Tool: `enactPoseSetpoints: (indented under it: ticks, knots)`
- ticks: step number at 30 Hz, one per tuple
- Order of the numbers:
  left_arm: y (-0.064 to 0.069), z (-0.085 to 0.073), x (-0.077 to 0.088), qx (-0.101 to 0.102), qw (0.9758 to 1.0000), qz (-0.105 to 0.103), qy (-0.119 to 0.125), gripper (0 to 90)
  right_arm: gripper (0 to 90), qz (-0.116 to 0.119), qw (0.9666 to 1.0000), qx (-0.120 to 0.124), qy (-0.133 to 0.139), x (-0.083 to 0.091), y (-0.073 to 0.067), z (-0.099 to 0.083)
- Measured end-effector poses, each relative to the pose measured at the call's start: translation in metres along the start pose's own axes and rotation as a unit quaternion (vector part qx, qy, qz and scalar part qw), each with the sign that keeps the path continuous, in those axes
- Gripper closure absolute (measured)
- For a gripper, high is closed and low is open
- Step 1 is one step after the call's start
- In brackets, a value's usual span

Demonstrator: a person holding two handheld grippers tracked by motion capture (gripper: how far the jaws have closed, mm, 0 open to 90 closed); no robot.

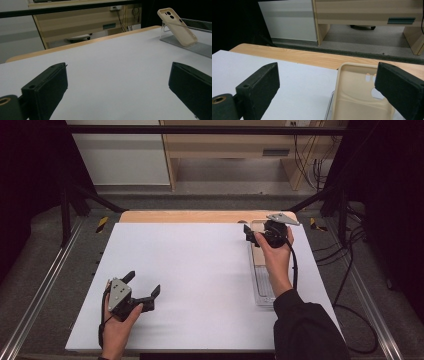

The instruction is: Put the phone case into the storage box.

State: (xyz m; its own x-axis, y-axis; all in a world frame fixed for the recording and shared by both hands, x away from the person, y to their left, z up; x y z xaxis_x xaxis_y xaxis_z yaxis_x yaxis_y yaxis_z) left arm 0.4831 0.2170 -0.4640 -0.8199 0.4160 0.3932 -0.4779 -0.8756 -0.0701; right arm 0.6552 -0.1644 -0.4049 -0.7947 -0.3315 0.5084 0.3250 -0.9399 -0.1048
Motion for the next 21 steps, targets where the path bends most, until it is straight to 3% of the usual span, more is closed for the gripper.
enactPoseSetpoints:
  ticks: [11, 16, 21]
  knots:
    - [0.001, 0.001, 0.004, -0.011, 0.9999, -0.006, 0.008, 2.0, 7.6, 0.016, 0.9996, 0.013, 0.016, 0.024, -0.003, 0.014]
    - [-0.002, 0.001, 0.005, -0.005, 0.9999, -0.002, 0.010, 2.0, 7.0, 0.030, 0.9984, 0.022, 0.042, 0.044, -0.003, 0.026]
    - [-0.008, 0.000, 0.009, 0.005, 0.9999, 0.000, 0.012, 2.0, 6.6, 0.034, 0.9975, 0.031, 0.053, 0.053, -0.003, 0.029]
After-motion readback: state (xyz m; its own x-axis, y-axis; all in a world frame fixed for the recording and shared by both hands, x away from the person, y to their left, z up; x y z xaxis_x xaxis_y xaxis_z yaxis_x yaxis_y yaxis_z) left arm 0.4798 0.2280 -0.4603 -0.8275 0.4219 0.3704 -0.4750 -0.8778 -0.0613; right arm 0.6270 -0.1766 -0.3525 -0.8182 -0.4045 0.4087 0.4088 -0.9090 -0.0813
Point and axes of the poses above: each handheld gripper's, and its own axes: x roughly backward along the jaws, z roughly out of its top, y roughly to its right, the point moved 7 cm from there along -x, roughly forward along the jaws, and after that the axes turned 11 degrees about -y, right-handed, at the moved point
